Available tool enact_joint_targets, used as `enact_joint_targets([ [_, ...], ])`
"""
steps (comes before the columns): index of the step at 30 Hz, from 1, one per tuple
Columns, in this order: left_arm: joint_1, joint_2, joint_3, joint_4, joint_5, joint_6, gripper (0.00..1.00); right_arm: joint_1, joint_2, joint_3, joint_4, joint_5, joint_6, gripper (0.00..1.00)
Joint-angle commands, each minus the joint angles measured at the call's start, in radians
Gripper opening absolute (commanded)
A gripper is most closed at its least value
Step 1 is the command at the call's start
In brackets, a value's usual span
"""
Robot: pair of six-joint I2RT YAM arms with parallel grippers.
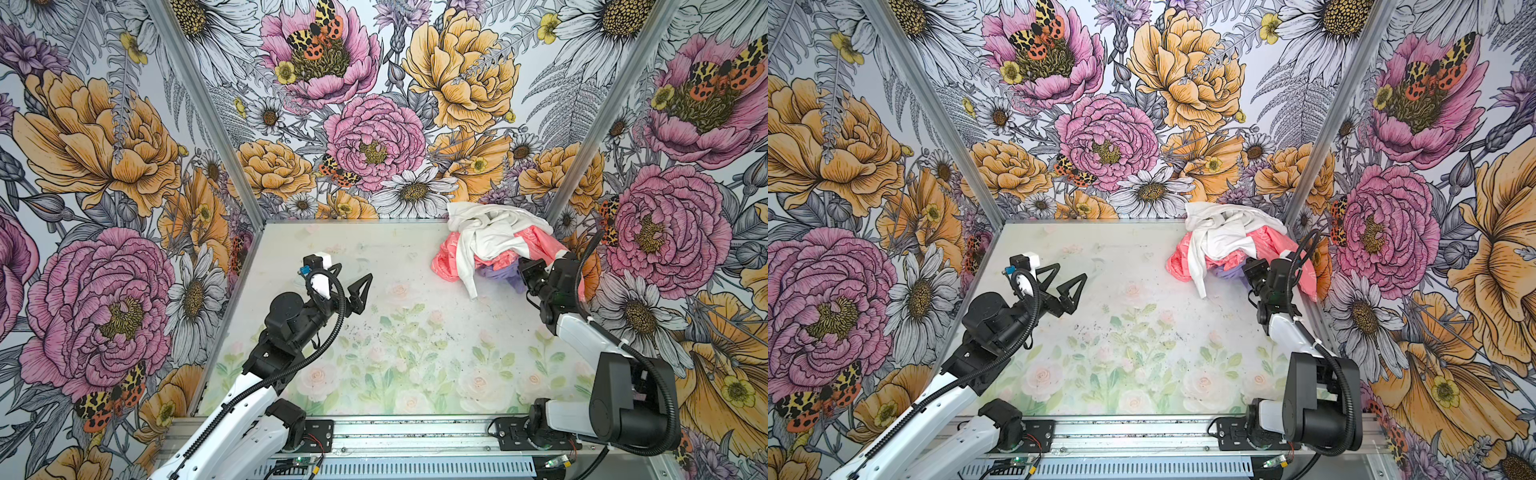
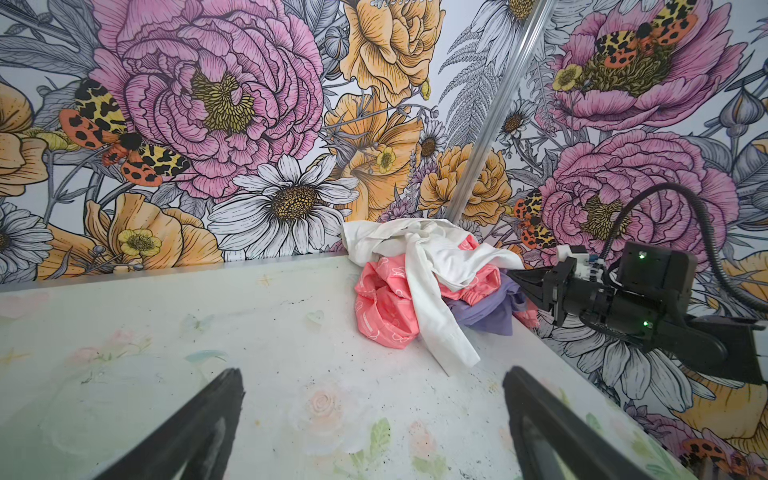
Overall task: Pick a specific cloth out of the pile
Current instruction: 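Grasp the lavender cloth with the right gripper and lift it from the pile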
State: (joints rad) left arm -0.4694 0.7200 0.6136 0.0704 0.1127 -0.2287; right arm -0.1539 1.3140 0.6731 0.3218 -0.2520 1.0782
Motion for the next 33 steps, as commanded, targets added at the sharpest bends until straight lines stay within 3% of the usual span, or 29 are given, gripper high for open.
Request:
enact_joint_targets([
  [1,-0.009,0.0,-0.003,0.032,-0.012,0.006,0.99,0.014,-0.056,0.084,0.007,-0.028,-0.04,0.0],
  [10,-0.01,-0.005,-0.01,0.033,-0.009,0.005,0.99,0.023,-0.064,0.205,0.002,-0.09,-0.07,0.0],
  [33,-0.01,-0.001,-0.011,0.037,-0.01,0.005,0.99,0.106,-0.129,0.431,-0.02,-0.179,-0.32,0.0],
])
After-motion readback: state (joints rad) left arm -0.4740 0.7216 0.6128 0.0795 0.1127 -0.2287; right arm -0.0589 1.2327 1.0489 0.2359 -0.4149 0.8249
